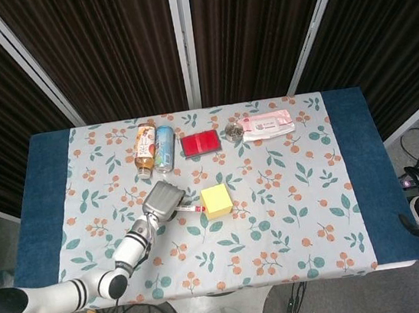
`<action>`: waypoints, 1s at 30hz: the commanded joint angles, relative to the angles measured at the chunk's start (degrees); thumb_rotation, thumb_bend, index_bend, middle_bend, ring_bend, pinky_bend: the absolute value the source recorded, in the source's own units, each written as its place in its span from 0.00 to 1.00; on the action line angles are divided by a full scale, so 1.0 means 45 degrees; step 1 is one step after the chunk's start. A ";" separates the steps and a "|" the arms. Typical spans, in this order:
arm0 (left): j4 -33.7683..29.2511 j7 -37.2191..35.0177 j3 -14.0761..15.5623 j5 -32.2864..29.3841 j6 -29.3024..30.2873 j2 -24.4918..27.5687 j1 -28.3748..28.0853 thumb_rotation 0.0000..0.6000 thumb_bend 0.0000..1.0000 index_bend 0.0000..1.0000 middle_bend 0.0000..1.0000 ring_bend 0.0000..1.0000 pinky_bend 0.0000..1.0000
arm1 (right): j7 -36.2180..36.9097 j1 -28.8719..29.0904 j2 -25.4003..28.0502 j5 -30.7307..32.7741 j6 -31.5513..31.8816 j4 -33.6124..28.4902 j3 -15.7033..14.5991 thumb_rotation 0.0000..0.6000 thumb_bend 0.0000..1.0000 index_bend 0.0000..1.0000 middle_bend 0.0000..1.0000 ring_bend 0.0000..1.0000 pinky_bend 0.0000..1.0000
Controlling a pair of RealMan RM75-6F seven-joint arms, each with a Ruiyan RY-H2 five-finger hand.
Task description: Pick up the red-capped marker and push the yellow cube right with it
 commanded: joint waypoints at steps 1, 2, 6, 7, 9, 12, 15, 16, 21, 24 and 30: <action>0.0379 0.0249 -0.0201 -0.0514 0.0038 -0.0321 -0.0358 1.00 0.52 0.68 0.73 0.53 0.62 | 0.0014 0.0009 0.0004 0.0026 -0.0030 0.0007 0.0006 1.00 0.20 0.00 0.11 0.00 0.00; 0.0491 0.0306 -0.0254 -0.0671 0.0015 -0.0407 -0.0478 1.00 0.52 0.68 0.73 0.54 0.62 | 0.0020 0.0014 0.0004 0.0028 -0.0041 0.0011 0.0007 1.00 0.20 0.00 0.11 0.00 0.00; 0.0708 0.0369 -0.0476 -0.1126 -0.0103 -0.0636 -0.0890 1.00 0.52 0.68 0.73 0.53 0.62 | 0.0014 0.0001 -0.0011 0.0029 -0.0032 0.0035 -0.0002 1.00 0.20 0.00 0.11 0.00 0.00; 0.0771 0.0392 -0.0526 -0.1208 -0.0129 -0.0700 -0.1000 1.00 0.52 0.68 0.73 0.53 0.62 | 0.0006 0.0001 -0.0012 0.0032 -0.0031 0.0036 0.0000 1.00 0.20 0.00 0.11 0.00 0.00; 0.0950 0.0383 -0.0684 -0.1444 -0.0200 -0.0902 -0.1261 1.00 0.52 0.68 0.73 0.53 0.62 | -0.0007 0.0006 -0.0004 0.0043 -0.0038 0.0022 0.0009 1.00 0.20 0.00 0.11 0.00 0.00; 0.1294 0.0458 -0.0806 -0.1746 -0.0360 -0.1197 -0.1658 1.00 0.52 0.68 0.73 0.53 0.62 | -0.0018 0.0008 0.0017 0.0066 -0.0042 -0.0017 0.0024 1.00 0.20 0.00 0.11 0.00 0.00; 0.1547 0.0596 -0.0791 -0.1959 -0.0416 -0.1435 -0.1960 1.00 0.52 0.68 0.73 0.53 0.62 | -0.0020 -0.0016 0.0034 0.0112 -0.0051 -0.0023 0.0019 1.00 0.20 0.00 0.11 0.00 0.00; 0.1581 0.0620 -0.0772 -0.2019 -0.0427 -0.1471 -0.2020 1.00 0.52 0.68 0.73 0.53 0.62 | -0.0015 -0.0023 0.0037 0.0117 -0.0048 -0.0021 0.0017 1.00 0.20 0.00 0.11 0.00 0.00; 0.1677 0.0823 -0.0419 -0.2250 -0.0250 -0.1416 -0.2048 1.00 0.52 0.68 0.73 0.53 0.62 | 0.0019 -0.0062 0.0055 0.0104 0.0008 0.0002 0.0009 1.00 0.20 0.00 0.11 0.00 0.00; 0.1533 0.0817 -0.0192 -0.2343 -0.0053 -0.1151 -0.1870 1.00 0.52 0.68 0.73 0.53 0.62 | 0.0014 -0.0048 0.0068 0.0103 -0.0008 -0.0017 0.0019 1.00 0.20 0.00 0.11 0.00 0.00; 0.0704 0.0479 0.0309 -0.2000 0.0760 -0.0169 -0.1140 1.00 0.52 0.68 0.73 0.53 0.62 | -0.0013 -0.0033 0.0069 -0.0020 0.0060 -0.0072 0.0015 1.00 0.20 0.00 0.11 0.00 0.00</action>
